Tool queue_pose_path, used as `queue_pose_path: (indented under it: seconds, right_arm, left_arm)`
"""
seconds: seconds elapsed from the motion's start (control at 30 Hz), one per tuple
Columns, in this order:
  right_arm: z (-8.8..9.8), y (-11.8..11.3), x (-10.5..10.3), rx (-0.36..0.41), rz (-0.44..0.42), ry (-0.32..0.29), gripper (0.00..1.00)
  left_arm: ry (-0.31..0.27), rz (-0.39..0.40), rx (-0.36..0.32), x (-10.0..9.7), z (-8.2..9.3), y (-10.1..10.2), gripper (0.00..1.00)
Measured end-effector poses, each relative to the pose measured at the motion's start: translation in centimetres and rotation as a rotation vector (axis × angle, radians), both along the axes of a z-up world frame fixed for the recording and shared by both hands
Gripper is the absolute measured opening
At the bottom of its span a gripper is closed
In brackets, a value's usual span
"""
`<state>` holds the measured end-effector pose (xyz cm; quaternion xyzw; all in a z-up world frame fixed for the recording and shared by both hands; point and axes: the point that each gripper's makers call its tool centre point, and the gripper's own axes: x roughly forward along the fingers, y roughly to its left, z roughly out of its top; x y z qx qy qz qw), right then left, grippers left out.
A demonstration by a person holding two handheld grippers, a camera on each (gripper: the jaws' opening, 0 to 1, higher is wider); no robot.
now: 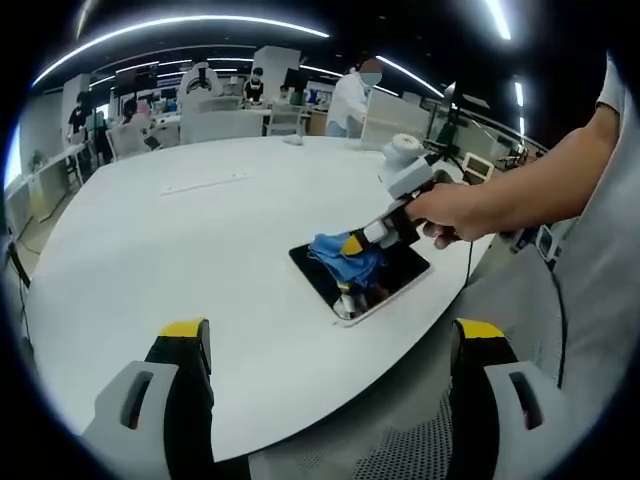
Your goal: Wipe the mirror surface with the cleaning cloth until all visible marks leave the cleaned area.
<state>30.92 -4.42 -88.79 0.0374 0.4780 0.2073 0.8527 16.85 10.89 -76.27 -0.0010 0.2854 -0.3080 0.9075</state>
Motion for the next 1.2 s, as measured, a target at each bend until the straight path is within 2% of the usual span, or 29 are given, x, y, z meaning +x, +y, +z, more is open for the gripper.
queue_pose_path:
  seconds: [0.2, 0.73, 1.2]
  right_arm:
    - [0.8, 0.2, -1.3, 0.010, -0.009, 0.002, 0.00]
    - [0.3, 0.2, -3.0, 0.037, -0.016, 0.017, 0.00]
    - [0.7, 0.0, -5.2, 0.047, -0.018, 0.041, 0.00]
  left_arm:
    - [-0.003, 0.004, 0.002, -0.2, 0.3, -0.2, 0.99]
    - [-0.018, 0.025, 0.001, 0.0, 0.7, 0.0, 0.99]
    - [-0.007, 0.050, -0.013, 0.1, 0.6, 0.2, 0.99]
